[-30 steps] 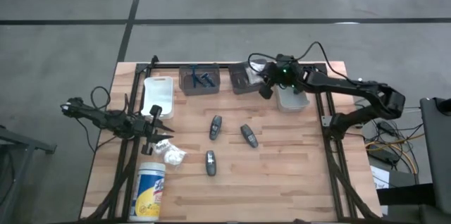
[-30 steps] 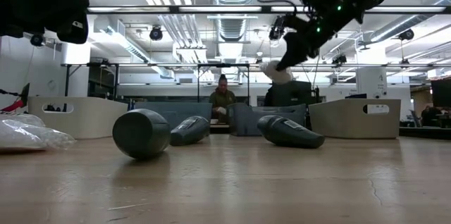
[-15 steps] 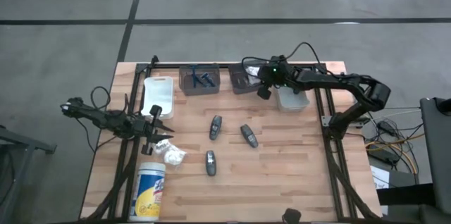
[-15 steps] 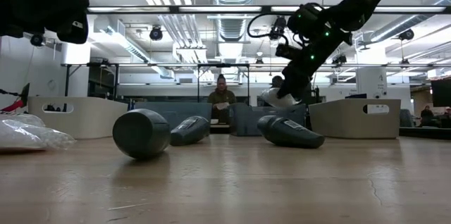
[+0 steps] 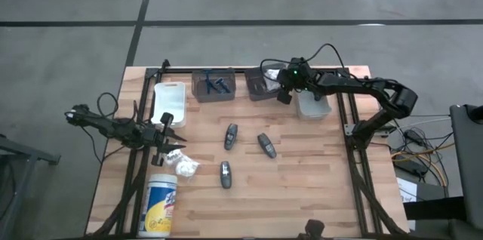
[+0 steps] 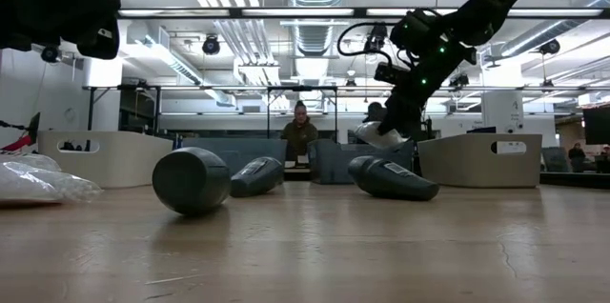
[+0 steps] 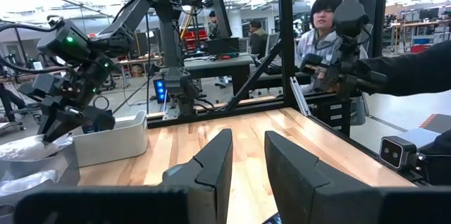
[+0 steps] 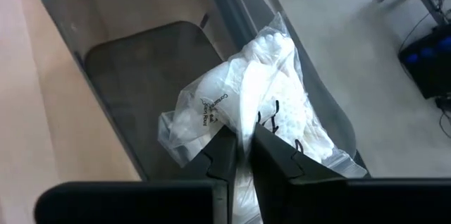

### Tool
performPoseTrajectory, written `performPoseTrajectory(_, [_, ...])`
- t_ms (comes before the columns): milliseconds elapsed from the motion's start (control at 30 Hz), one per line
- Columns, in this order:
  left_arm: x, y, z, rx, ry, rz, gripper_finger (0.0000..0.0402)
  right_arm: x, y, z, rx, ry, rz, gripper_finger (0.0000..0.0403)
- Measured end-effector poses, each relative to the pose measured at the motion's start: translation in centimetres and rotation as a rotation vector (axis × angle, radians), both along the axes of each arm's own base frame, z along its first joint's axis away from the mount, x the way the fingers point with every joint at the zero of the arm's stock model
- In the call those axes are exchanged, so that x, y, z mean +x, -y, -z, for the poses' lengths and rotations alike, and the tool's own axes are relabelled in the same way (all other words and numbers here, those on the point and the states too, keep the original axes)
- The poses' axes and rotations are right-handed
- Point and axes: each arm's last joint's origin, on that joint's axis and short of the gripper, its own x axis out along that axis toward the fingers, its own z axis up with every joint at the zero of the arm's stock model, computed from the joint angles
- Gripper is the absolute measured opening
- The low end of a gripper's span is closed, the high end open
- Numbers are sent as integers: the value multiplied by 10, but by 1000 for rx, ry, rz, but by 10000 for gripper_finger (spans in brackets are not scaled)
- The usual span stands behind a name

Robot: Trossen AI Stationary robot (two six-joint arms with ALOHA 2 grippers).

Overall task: Pick & Place Travel size toiletries
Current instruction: Put the white cotton pack into the right black bin

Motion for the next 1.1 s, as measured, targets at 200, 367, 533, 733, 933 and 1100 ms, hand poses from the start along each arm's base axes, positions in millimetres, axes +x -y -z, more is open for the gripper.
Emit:
performPoseTrajectory(200, [0, 0, 0, 0, 0, 0, 90, 0, 4, 6, 21, -8, 24, 60])
performPoseTrajectory(367, [0, 0, 0, 0, 0, 0, 90, 1, 5, 12, 34, -28, 24, 94])
performPoseTrajectory(533, [0, 0, 0, 0, 0, 0, 90, 1, 5, 13, 36, -26, 27, 132])
performPoseTrajectory(733, [0, 0, 0, 0, 0, 0, 90, 0, 4, 10, 57, 5, 57, 177])
performPoseTrajectory(933, [0, 0, 0, 0, 0, 0, 90, 0, 3, 9, 85, 32, 88, 218])
performPoseTrajectory(1100, [0, 0, 0, 0, 0, 0, 90, -2, 2, 5, 105, 51, 112, 246])
